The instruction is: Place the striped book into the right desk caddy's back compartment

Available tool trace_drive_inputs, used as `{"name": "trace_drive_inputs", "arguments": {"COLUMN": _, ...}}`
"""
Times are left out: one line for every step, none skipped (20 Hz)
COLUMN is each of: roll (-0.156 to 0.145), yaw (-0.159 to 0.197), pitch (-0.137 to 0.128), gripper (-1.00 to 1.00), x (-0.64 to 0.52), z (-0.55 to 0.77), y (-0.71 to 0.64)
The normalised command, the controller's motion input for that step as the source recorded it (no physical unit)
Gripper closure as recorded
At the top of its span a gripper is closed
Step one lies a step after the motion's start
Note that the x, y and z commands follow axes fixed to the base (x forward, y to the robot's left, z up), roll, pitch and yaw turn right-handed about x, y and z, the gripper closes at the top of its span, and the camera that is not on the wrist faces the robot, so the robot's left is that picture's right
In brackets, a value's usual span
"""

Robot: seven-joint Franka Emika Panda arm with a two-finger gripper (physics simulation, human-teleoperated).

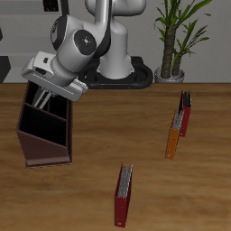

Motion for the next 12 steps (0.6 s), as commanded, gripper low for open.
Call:
{"name": "trace_drive_inputs", "arguments": {"roll": -0.027, "yaw": -0.038, "pitch": 0.128, "gripper": 1.00, "x": 0.13, "z": -0.16, "y": -0.19}}
{"name": "trace_drive_inputs", "arguments": {"roll": -0.077, "yaw": -0.034, "pitch": 0.050, "gripper": -1.00, "x": 0.06, "z": -0.10, "y": -0.18}}
{"name": "trace_drive_inputs", "arguments": {"roll": -0.073, "yaw": 0.101, "pitch": 0.114, "gripper": -1.00, "x": 0.14, "z": -0.15, "y": -0.17}}
{"name": "trace_drive_inputs", "arguments": {"roll": 0.010, "yaw": -0.073, "pitch": 0.012, "gripper": -1.00, "x": 0.08, "z": -0.16, "y": -0.26}}
{"name": "trace_drive_inputs", "arguments": {"roll": -0.042, "yaw": -0.023, "pitch": 0.002, "gripper": -1.00, "x": 0.07, "z": -0.12, "y": -0.20}}
{"name": "trace_drive_inputs", "arguments": {"roll": -0.028, "yaw": -0.024, "pitch": 0.017, "gripper": -1.00, "x": 0.08, "z": -0.12, "y": -0.23}}
{"name": "trace_drive_inputs", "arguments": {"roll": -0.008, "yaw": -0.060, "pitch": 0.039, "gripper": -1.00, "x": 0.13, "z": -0.14, "y": -0.10}}
{"name": "trace_drive_inputs", "arguments": {"roll": -0.011, "yaw": 0.013, "pitch": -0.027, "gripper": -1.00, "x": 0.00, "z": -0.03, "y": -0.03}}
{"name": "trace_drive_inputs", "arguments": {"roll": -0.002, "yaw": -0.004, "pitch": 0.007, "gripper": -1.00, "x": 0.09, "z": -0.06, "y": -0.06}}
{"name": "trace_drive_inputs", "arguments": {"roll": -0.006, "yaw": -0.035, "pitch": 0.047, "gripper": -1.00, "x": 0.09, "z": -0.11, "y": -0.07}}
{"name": "trace_drive_inputs", "arguments": {"roll": 0.000, "yaw": 0.000, "pitch": 0.000, "gripper": -1.00, "x": 0.00, "z": -0.02, "y": -0.02}}
{"name": "trace_drive_inputs", "arguments": {"roll": -0.003, "yaw": -0.007, "pitch": 0.002, "gripper": -1.00, "x": 0.03, "z": 0.00, "y": -0.02}}
